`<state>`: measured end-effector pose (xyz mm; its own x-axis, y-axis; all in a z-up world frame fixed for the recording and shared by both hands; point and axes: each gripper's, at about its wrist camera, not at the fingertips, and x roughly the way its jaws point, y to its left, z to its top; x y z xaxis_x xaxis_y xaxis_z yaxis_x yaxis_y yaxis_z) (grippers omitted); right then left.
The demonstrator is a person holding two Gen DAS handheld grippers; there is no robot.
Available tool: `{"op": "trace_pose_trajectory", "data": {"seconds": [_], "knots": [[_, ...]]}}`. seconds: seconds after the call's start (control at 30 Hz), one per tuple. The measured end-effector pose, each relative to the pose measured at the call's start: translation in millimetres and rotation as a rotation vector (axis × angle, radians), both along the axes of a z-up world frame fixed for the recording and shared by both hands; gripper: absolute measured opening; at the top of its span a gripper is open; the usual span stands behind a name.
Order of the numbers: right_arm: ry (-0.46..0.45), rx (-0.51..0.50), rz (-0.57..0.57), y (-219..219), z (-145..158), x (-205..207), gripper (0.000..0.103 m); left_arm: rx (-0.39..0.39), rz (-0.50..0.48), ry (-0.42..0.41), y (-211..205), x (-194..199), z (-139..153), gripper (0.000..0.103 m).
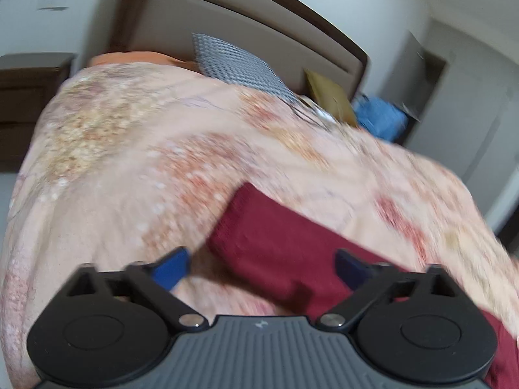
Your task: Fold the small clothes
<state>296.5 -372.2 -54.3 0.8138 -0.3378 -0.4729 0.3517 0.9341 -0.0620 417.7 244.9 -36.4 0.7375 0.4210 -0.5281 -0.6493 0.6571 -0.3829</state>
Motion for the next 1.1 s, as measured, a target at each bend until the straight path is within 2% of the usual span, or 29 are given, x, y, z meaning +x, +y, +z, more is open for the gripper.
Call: {"op": "trace_pose_trajectory", "data": {"seconds": [0.07,0.13,0.23,0.33,0.5,0.63,0.77,0.93,1.1], "knots": [[-0.020,-0.010,0.006,1,1,-2,0.103,0.025,0.034,0.016,2,-1,3,0.049],[-0.039,-0.025,0.017,5,2,-5,0.103,0.038,0.055,0.038,7,3,4,0.024],[-0.046,-0.056,0.031,10,2,-6,0.103,0.047,0.047,0.021,10,4,10,0.007],[-0.049,-0.076,0.041,14,2,-5,0.103,0.108,0.015,-0.015,4,7,26,0.007],[-0.064,-0.062,0.046,13,2,-7,0.103,0.267,-0.105,-0.091,-34,19,74,0.007],[-0.078,-0.040,0.046,10,2,-9,0.103,0.368,-0.252,-0.193,-92,28,120,0.007],[-0.088,-0.031,0.047,9,3,-11,0.103,0.432,-0.456,-0.284,-170,36,151,0.007],[-0.092,-0.027,0.051,9,3,-12,0.103,0.487,-0.714,-0.328,-275,53,159,0.007],[-0.095,-0.017,0.054,8,3,-12,0.103,0.467,-0.889,-0.321,-365,70,135,0.007]]}}
